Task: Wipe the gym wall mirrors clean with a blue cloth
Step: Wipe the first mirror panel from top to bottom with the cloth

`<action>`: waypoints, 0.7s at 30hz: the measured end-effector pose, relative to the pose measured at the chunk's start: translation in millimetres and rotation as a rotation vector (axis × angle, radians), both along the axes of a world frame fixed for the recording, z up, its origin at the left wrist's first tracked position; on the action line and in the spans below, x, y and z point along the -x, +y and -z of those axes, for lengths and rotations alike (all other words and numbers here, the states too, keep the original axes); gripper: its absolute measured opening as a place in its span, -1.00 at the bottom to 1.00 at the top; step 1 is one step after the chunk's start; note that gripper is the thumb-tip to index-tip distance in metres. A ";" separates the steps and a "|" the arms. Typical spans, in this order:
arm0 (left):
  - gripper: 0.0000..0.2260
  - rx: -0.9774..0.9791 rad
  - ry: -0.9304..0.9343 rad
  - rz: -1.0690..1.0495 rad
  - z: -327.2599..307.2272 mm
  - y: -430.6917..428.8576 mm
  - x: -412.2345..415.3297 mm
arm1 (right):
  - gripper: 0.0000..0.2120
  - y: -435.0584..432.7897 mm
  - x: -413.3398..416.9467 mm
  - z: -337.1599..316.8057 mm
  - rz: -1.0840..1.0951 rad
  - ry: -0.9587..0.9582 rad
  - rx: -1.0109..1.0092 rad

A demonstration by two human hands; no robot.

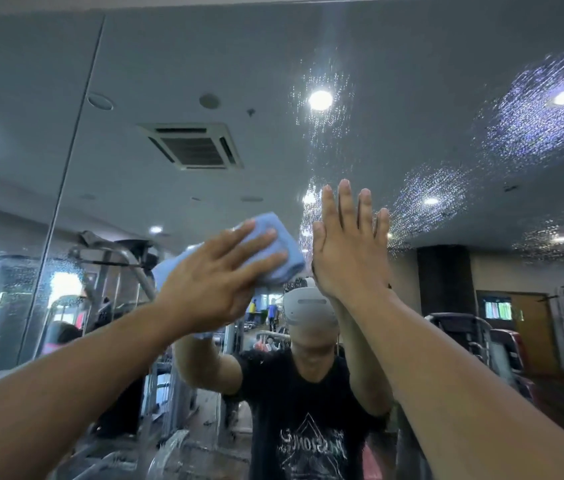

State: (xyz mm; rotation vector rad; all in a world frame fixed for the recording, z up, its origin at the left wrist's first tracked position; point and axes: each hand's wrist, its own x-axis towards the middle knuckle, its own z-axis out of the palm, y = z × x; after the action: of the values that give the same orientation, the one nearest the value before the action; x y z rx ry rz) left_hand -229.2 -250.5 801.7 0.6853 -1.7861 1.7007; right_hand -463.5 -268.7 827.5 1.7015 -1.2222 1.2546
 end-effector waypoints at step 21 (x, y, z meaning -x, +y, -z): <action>-0.59 0.030 -0.090 -0.014 -90.3 3.9 23.3 | -0.30 -0.5 87.6 -18.1 0.120 -0.003 0.053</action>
State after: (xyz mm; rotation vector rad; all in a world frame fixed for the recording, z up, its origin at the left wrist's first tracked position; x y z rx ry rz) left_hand -252.6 -246.6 892.0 0.6185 -1.8165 1.7906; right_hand -551.1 -269.2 845.7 1.5653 -1.2623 1.2078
